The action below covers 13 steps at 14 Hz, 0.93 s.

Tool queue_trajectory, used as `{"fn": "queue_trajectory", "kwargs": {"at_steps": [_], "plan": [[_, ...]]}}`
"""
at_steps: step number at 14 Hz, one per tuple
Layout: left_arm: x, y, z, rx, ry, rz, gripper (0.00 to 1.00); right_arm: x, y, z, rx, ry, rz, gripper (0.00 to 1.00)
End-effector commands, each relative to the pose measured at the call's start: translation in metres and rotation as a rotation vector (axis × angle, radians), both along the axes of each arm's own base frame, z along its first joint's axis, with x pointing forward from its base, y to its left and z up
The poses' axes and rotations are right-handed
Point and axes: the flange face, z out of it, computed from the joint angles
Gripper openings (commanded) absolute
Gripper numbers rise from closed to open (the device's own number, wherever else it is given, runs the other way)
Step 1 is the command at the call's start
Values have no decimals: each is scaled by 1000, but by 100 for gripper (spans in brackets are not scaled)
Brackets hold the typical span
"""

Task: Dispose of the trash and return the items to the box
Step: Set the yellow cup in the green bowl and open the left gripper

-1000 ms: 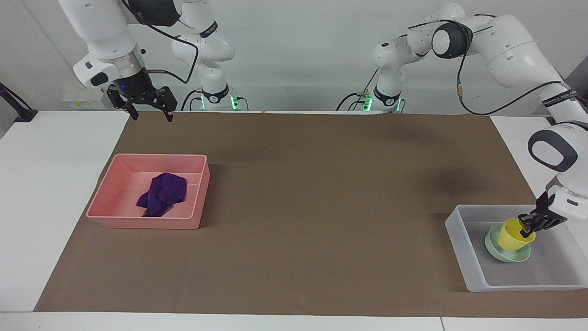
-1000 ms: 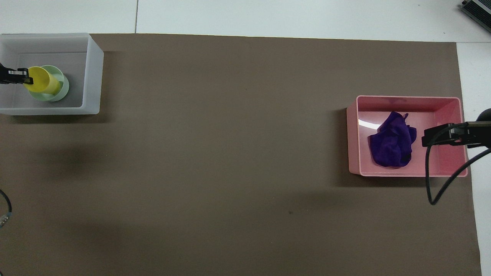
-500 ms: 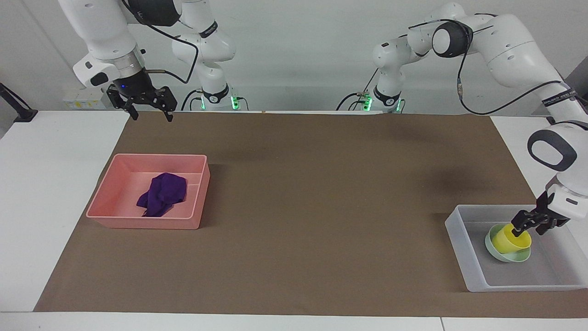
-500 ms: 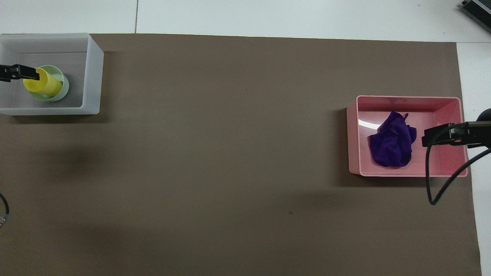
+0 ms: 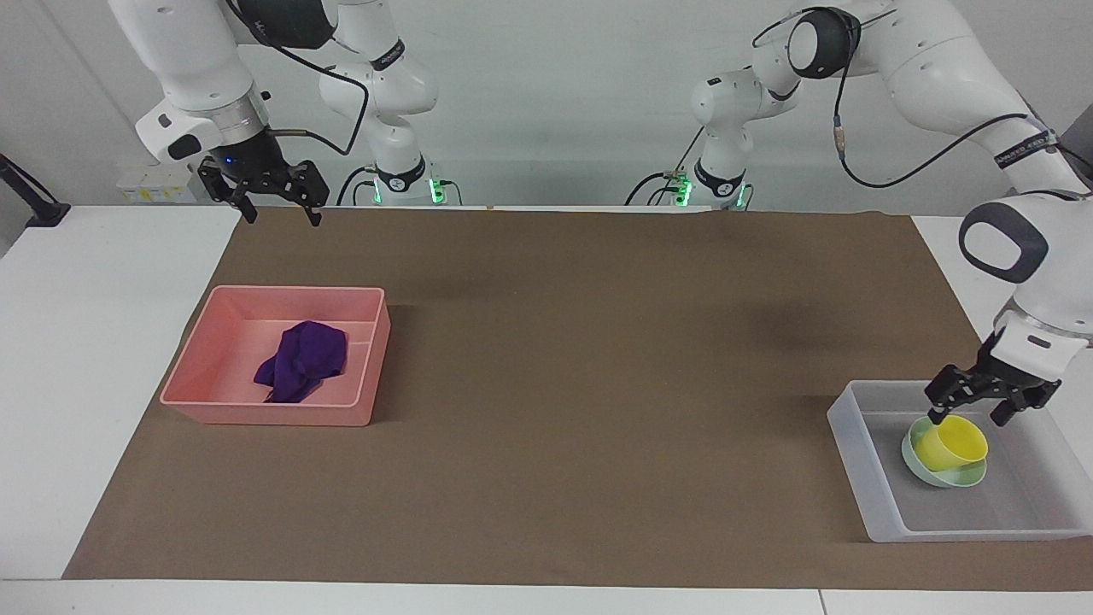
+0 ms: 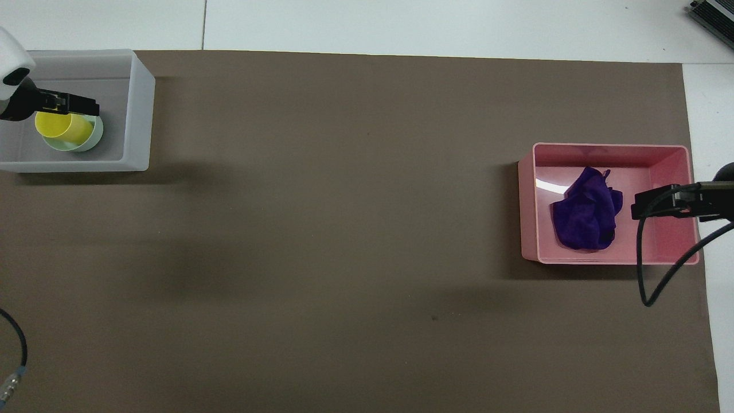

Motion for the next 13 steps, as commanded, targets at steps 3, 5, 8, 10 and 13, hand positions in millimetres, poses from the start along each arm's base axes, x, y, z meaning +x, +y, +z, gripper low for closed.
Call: {"fn": "queue_trajectory", "kwargs": {"at_steps": [3, 5, 8, 10, 13], "plan": [[-55, -63, 12, -12, 34, 0, 100, -8, -5, 1, 11, 0, 11, 100], [-72, -84, 24, -20, 29, 7, 100, -8, -8, 0, 11, 3, 7, 100], [-85, -91, 55, -19, 45, -8, 100, -9, -12, 0, 12, 3, 2, 100], [-88, -97, 80, -19, 69, -18, 100, -10, -15, 0, 12, 5, -2, 100], [-90, -95, 129, -17, 113, -24, 100, -10, -15, 0, 12, 5, -4, 100]]}}
